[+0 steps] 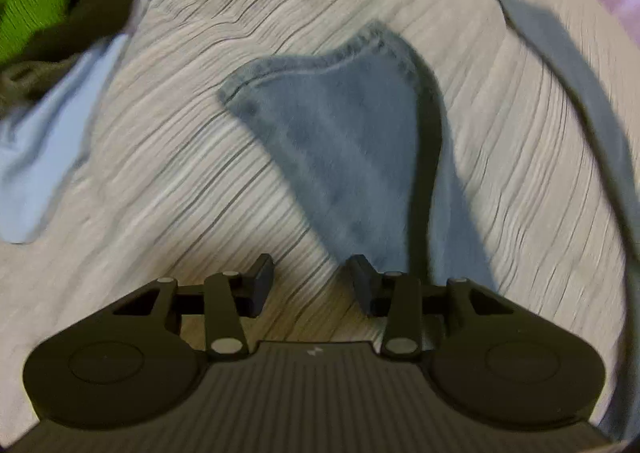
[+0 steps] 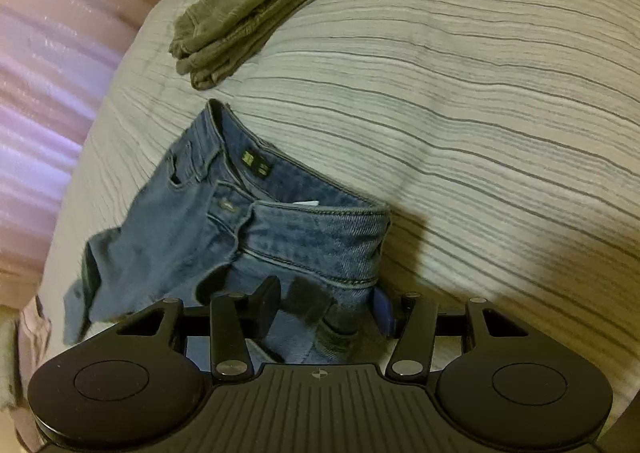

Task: Fold clothes

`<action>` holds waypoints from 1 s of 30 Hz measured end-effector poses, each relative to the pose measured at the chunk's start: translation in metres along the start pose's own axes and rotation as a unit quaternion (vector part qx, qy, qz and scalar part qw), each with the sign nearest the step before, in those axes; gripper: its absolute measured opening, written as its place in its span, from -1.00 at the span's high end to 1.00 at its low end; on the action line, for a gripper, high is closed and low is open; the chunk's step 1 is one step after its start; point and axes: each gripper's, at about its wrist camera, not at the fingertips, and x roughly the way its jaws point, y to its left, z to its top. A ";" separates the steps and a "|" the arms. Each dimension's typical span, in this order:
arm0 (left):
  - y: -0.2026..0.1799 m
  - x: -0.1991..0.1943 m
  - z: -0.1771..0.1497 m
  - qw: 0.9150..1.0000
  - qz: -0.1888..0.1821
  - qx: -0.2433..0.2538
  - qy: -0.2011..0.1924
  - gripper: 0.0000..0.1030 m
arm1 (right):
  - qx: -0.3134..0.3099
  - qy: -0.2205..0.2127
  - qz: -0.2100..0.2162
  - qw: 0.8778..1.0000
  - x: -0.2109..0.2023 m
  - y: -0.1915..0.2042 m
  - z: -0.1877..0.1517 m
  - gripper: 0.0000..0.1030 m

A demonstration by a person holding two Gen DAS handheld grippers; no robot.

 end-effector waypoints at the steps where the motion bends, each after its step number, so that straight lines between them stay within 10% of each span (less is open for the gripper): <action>1: -0.002 0.005 0.003 1.000 -0.004 -0.005 -0.006 0.27 | -0.004 -0.001 -0.006 1.000 0.000 -0.001 0.001 0.73; 4: -0.003 0.005 0.006 1.000 -0.016 -0.003 -0.023 0.86 | -0.007 -0.005 0.008 1.000 -0.011 0.003 0.012 0.83; 14: 0.061 -0.183 0.013 0.981 -0.070 0.086 -0.160 0.84 | -0.017 -0.077 0.079 0.994 -0.103 0.022 0.019 0.88; 19: 0.113 -0.165 -0.052 0.978 0.063 0.167 -0.109 0.84 | 0.020 0.012 -0.025 0.999 -0.087 -0.037 -0.035 0.87; 23: 0.138 -0.116 -0.084 0.981 0.119 0.141 -0.062 0.83 | 0.028 0.017 -0.031 0.999 -0.080 -0.054 -0.047 0.86; 24: 0.138 -0.112 -0.090 0.978 0.129 0.149 -0.065 0.82 | 0.008 0.029 -0.033 0.999 -0.079 -0.052 -0.045 0.80; 27: 0.129 -0.102 -0.100 0.966 0.169 0.185 -0.066 0.64 | -0.054 0.060 -0.119 0.990 -0.080 -0.042 -0.037 -0.54; 30: 0.130 -0.112 -0.103 0.966 0.188 0.166 -0.061 0.57 | -0.091 0.015 -0.134 0.987 -0.101 -0.038 -0.027 -0.54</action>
